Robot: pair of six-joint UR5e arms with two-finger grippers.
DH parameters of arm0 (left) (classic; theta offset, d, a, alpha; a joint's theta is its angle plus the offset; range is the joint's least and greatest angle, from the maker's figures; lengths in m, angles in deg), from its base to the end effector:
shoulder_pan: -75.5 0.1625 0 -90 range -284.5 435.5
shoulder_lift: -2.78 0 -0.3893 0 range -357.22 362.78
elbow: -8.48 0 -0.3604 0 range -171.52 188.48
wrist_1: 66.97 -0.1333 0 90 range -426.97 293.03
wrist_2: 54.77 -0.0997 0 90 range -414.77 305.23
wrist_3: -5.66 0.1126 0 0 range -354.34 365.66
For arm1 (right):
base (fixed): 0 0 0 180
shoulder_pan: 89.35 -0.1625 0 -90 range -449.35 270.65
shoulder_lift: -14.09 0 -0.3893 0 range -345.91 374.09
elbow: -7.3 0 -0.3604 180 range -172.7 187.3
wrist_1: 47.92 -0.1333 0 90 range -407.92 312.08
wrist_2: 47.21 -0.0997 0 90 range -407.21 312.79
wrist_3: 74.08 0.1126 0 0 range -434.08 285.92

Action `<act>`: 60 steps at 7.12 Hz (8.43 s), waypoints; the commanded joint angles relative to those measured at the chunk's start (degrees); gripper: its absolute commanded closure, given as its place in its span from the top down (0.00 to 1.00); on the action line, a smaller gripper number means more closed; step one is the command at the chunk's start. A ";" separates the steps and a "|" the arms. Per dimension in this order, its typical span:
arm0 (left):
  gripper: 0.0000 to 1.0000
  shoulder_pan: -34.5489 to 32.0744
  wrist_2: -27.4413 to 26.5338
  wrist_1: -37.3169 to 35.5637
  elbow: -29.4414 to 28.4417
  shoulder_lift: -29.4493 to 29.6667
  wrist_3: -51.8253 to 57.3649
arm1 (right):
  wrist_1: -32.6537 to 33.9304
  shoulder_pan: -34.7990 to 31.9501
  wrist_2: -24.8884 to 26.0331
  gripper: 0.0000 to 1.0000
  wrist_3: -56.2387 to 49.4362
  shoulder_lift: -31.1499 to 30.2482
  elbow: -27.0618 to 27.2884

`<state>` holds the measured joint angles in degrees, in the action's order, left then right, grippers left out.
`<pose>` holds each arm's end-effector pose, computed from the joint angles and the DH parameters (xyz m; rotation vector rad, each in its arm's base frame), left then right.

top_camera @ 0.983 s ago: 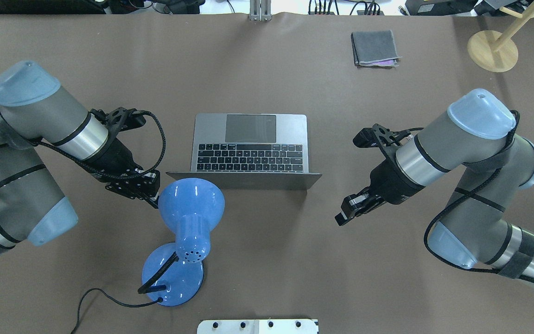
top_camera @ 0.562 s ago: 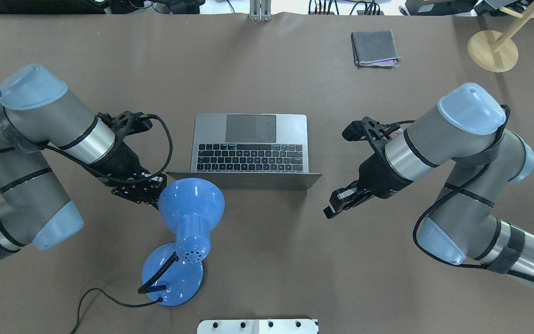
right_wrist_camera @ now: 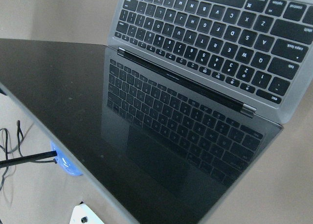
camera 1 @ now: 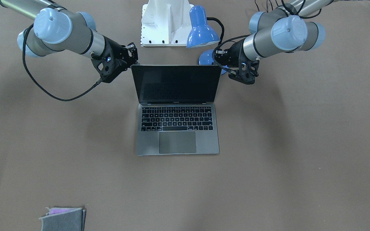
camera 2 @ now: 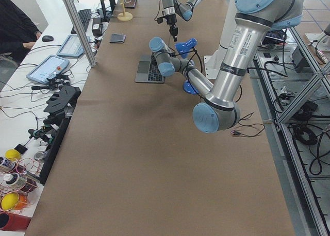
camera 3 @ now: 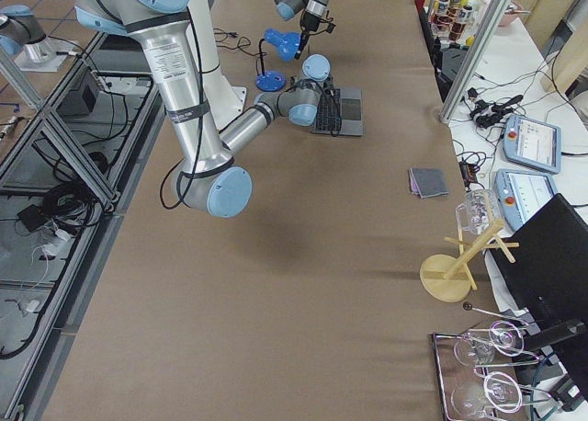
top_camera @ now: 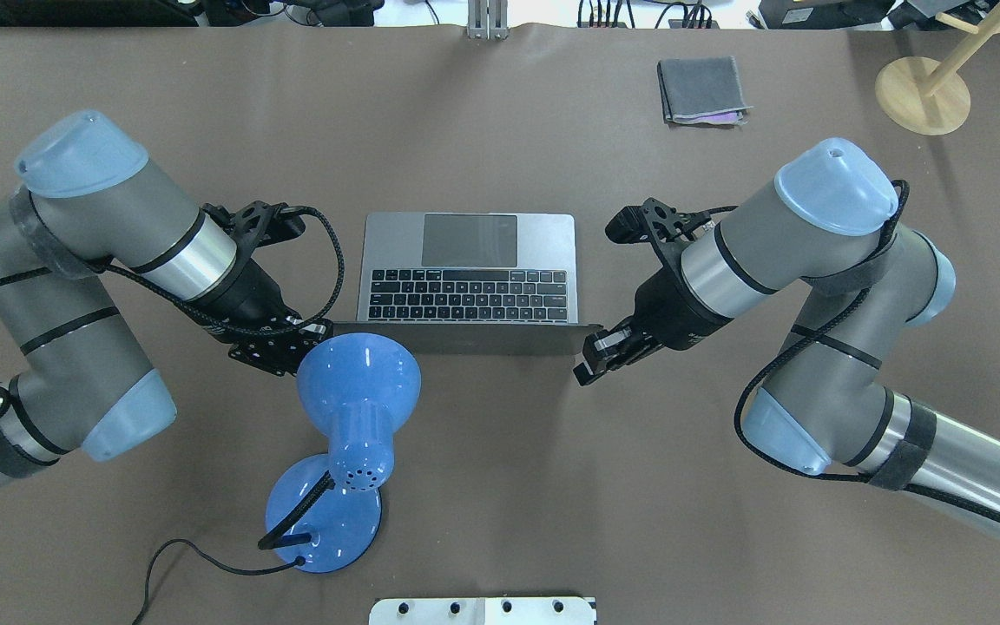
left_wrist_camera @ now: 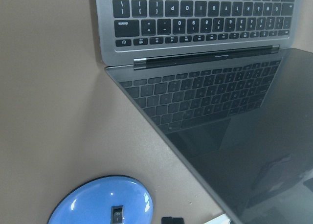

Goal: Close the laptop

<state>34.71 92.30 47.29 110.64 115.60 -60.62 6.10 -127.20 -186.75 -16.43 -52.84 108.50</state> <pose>0.3910 -0.3886 0.2603 -0.2572 1.2676 0.2586 -0.4073 -0.3768 0.2486 0.0437 -1.3629 -0.4478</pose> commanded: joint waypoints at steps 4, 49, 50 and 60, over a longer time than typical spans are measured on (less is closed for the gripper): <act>0.00 -1.13 -0.55 0.25 -0.99 1.79 0.45 | -0.06 -2.84 0.05 0.00 -0.26 0.84 -0.83; 0.99 -46.13 -12.33 -4.86 -9.14 -26.39 52.29 | 34.18 -49.06 7.71 1.00 -61.12 -13.99 -22.12; 0.99 -47.44 -11.98 -8.41 -6.65 -30.68 55.35 | 40.31 -50.90 7.53 1.00 -64.38 -15.58 -18.62; 0.99 -48.51 -12.07 -13.90 -7.23 -26.33 55.47 | 42.57 -52.59 0.32 1.00 -64.77 -21.48 -10.50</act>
<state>-13.85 80.23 32.96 103.82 89.42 -5.11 48.67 -179.78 -186.38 -81.20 -74.37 98.00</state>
